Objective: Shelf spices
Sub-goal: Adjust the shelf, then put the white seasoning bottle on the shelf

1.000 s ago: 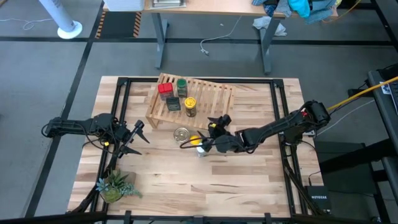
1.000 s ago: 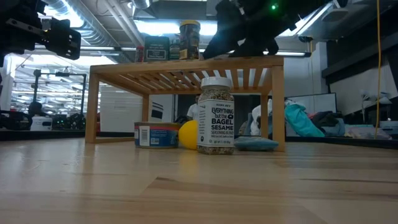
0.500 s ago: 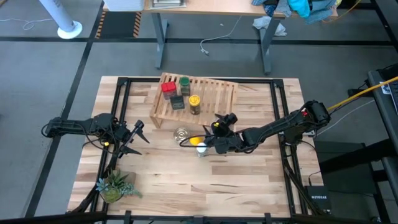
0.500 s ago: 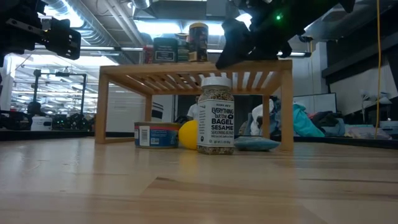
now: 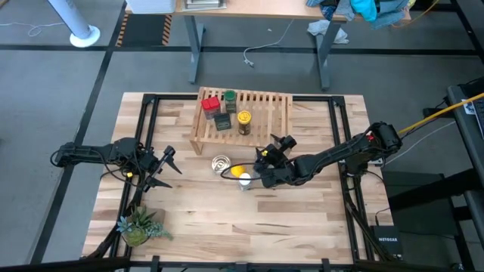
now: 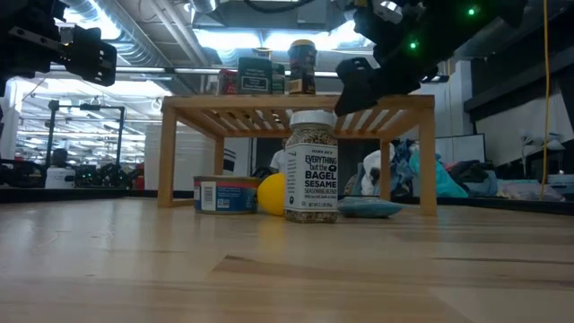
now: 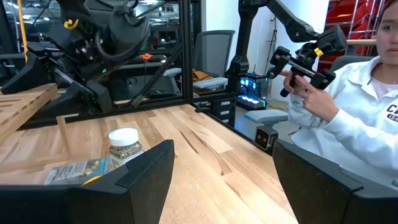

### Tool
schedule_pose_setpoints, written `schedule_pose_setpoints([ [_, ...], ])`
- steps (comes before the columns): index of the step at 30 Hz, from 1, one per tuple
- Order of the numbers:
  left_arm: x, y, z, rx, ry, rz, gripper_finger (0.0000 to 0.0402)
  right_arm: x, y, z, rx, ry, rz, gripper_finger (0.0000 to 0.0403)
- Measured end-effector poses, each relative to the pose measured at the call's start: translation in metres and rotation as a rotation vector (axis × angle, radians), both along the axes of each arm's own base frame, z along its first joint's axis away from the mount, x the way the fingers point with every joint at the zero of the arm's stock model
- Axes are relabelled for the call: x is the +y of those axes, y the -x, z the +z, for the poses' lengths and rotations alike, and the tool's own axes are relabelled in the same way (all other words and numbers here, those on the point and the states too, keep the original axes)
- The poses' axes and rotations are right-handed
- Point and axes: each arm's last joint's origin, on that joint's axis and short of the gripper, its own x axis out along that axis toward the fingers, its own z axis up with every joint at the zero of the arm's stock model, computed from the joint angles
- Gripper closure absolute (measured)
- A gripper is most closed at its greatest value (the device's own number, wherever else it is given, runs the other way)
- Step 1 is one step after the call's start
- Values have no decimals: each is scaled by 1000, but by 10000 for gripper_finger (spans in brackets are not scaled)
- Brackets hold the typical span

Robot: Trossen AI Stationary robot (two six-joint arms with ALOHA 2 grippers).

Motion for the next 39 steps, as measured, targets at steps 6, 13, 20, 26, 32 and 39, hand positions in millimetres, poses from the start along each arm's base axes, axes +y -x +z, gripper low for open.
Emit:
schedule_pose_setpoints([
  [6, 0, 0, 0, 0, 0, 0, 135, -2, 2, -1, 10, 32, -24, 24],
  [13, 0, 0, 0, 0, 0, 0, 135, -1, 3, -1, 17, 47, -29, 24],
  [20, 0, 0, 0, 0, 0, 0, 135, 26, 5, 8, -36, 39, 78, 24],
  [26, 0, 0, 0, 0, 0, -1, 135, 62, 22, 26, -119, 63, 169, 24],
  [32, 0, 0, 0, -1, 0, 0, 135, 91, 31, 29, -152, -30, 313, 24],
  [39, 0, 0, 0, 0, 0, 0, 135, 99, 29, 25, -100, -211, 474, 24],
])
